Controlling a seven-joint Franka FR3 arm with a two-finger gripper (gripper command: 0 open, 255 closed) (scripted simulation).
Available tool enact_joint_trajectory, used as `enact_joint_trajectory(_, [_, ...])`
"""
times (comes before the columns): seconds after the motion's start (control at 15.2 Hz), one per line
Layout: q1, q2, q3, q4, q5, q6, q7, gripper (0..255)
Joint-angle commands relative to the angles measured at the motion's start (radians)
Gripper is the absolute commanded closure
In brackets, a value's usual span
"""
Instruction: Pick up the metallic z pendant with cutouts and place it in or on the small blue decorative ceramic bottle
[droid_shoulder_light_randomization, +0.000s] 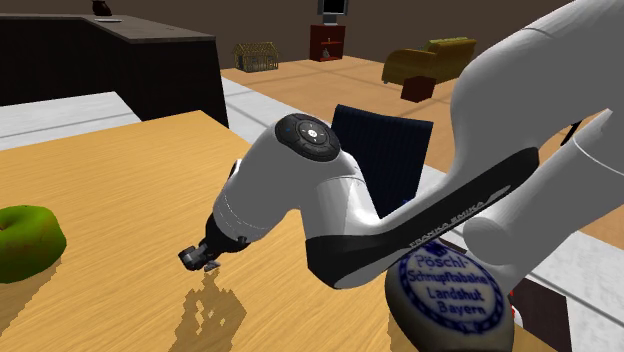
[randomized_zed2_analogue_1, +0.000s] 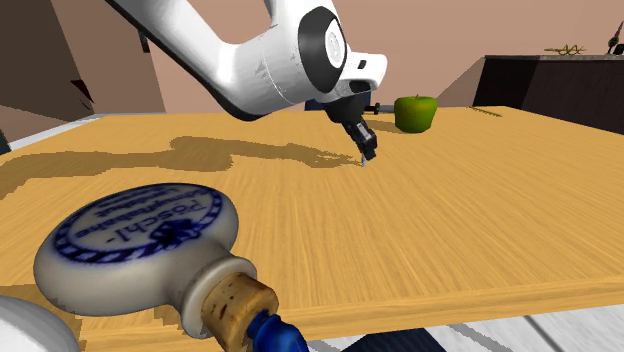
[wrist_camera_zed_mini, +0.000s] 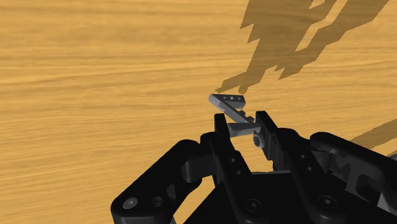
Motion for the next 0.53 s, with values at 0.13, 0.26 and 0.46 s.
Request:
enact_joint_trajectory(0.13, [0.085, -0.021, -0.086, 0.021, 0.054, -0.045, -0.049, 255])
enact_joint_trajectory(0.26, [0.121, -0.034, -0.124, 0.035, 0.081, -0.07, -0.074, 255])
enact_joint_trajectory(0.46, [0.164, -0.052, -0.171, 0.056, 0.116, -0.109, -0.107, 255])
